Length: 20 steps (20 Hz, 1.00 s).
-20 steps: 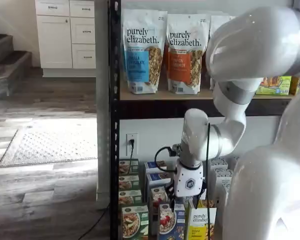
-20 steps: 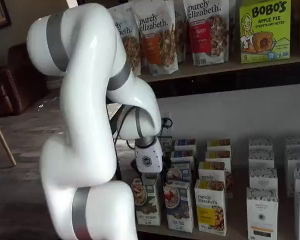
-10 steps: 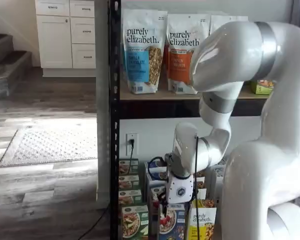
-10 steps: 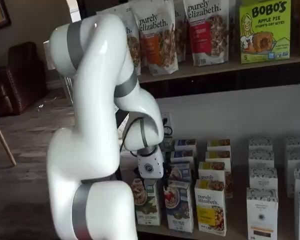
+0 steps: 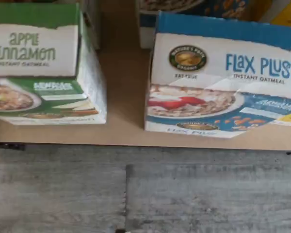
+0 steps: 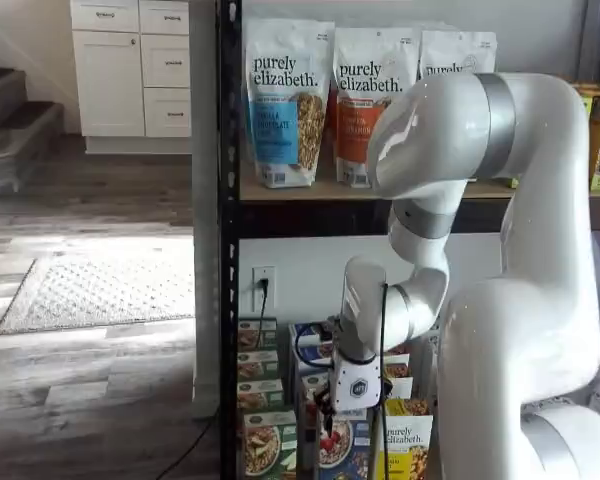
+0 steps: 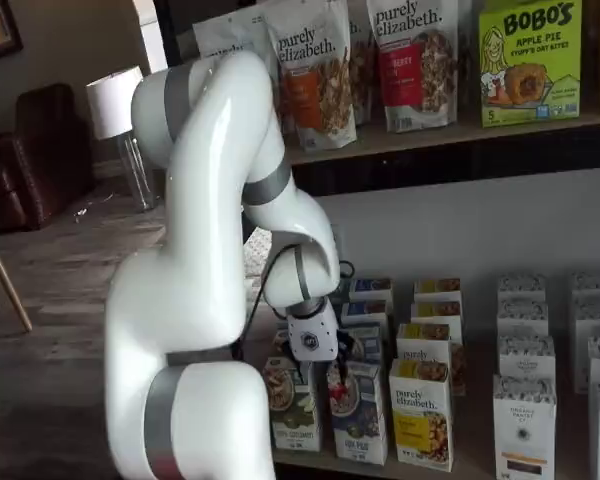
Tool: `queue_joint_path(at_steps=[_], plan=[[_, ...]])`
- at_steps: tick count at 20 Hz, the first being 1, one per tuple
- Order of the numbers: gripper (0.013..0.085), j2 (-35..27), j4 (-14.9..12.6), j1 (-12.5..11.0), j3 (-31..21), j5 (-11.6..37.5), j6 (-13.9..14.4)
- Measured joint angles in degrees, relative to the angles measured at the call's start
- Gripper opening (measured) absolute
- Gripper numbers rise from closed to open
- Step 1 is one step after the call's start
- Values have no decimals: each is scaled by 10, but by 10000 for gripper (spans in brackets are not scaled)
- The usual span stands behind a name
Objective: Pick up the blue and white box that is on the bottom shelf, the second box from the left
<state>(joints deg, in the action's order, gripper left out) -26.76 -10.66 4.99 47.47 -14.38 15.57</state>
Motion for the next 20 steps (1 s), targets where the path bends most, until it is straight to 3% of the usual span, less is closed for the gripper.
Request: queue_joint_path(at_steps=[17, 20], plan=[[850, -84, 32, -28, 102, 6, -58], [850, -98, 26, -32, 124, -8, -57]])
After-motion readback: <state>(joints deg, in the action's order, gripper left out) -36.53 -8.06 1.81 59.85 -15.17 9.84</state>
